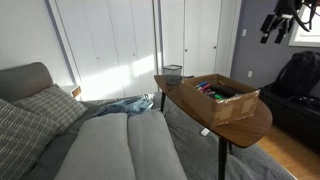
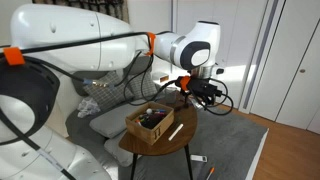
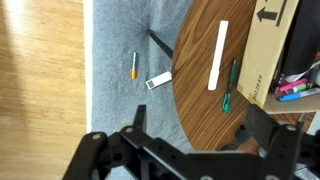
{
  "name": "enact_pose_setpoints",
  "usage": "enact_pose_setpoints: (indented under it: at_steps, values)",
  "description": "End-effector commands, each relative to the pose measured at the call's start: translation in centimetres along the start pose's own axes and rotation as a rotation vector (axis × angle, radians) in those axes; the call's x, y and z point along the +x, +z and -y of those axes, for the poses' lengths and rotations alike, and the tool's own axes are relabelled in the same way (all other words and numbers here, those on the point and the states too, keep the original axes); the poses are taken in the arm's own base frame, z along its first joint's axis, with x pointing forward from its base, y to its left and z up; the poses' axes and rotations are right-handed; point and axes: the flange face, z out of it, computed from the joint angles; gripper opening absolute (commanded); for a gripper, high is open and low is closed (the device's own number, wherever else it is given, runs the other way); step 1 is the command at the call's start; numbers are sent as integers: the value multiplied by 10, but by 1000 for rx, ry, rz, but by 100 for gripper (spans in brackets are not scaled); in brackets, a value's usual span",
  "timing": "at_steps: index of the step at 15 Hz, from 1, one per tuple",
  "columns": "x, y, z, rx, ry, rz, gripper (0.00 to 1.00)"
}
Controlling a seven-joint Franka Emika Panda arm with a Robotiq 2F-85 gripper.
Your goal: Pick up the white ball from the cardboard box and put it in the gray pen holder
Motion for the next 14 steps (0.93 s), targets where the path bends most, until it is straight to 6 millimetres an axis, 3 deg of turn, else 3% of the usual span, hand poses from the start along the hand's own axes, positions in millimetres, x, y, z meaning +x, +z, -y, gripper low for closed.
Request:
enact_pose_setpoints:
  at_steps: [1, 5, 10, 14]
  values:
    - [0, -1, 0, 0, 0, 1, 100]
    - [25, 29, 43, 28, -79, 59, 100]
    - [58, 67, 120, 78, -244, 123, 100]
    - [70, 84, 158, 65, -325, 129, 100]
